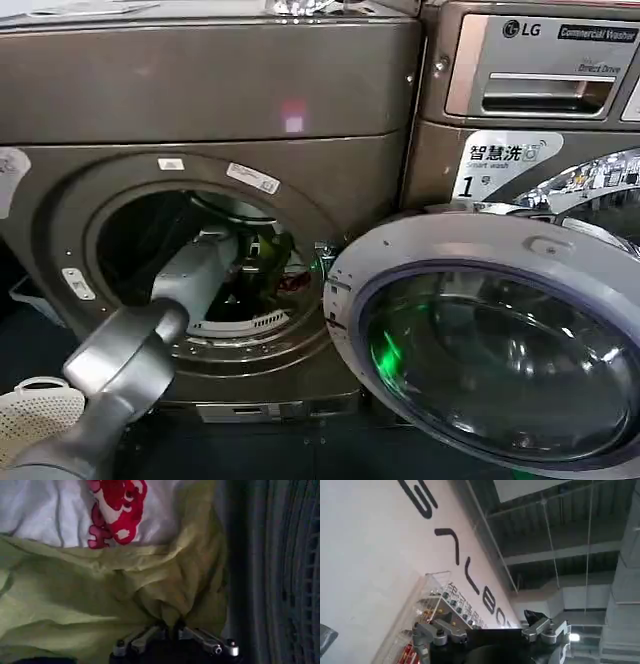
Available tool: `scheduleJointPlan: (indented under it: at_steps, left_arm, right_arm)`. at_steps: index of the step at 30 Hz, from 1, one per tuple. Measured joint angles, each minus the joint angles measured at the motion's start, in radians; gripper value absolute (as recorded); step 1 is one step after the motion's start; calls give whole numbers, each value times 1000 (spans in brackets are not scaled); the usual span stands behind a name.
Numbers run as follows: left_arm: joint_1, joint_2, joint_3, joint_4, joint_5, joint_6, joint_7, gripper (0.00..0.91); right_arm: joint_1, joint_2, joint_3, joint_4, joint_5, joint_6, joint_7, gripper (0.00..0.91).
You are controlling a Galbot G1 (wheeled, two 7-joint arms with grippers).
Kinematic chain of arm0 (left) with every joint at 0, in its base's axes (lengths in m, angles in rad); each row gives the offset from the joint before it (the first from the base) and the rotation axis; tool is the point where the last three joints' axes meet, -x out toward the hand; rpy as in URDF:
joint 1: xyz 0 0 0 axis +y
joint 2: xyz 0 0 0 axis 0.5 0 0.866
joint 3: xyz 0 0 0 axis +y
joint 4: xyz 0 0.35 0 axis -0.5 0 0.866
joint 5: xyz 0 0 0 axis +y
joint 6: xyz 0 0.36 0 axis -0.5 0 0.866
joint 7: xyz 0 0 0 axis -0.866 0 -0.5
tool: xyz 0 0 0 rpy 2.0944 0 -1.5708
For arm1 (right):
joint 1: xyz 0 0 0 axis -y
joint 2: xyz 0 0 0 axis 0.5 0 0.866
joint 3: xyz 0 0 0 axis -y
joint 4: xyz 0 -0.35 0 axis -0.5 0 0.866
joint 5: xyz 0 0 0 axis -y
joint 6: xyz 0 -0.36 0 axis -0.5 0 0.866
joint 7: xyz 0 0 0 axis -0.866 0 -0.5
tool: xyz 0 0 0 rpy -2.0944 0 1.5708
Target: Grasp the clothes from the dryer.
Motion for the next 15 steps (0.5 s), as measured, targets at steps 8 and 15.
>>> scheduleJointPlan:
  at_steps: [8,15]
  left_arm:
    - [-1,1,-13,-14,-29,11,-15,0]
    - [10,12,-63,-50,-80,37,-58,0]
  right_arm:
    - [-1,0,3,-1,2,0,0,907]
    - [1,-1,0,3,3,0,0,907]
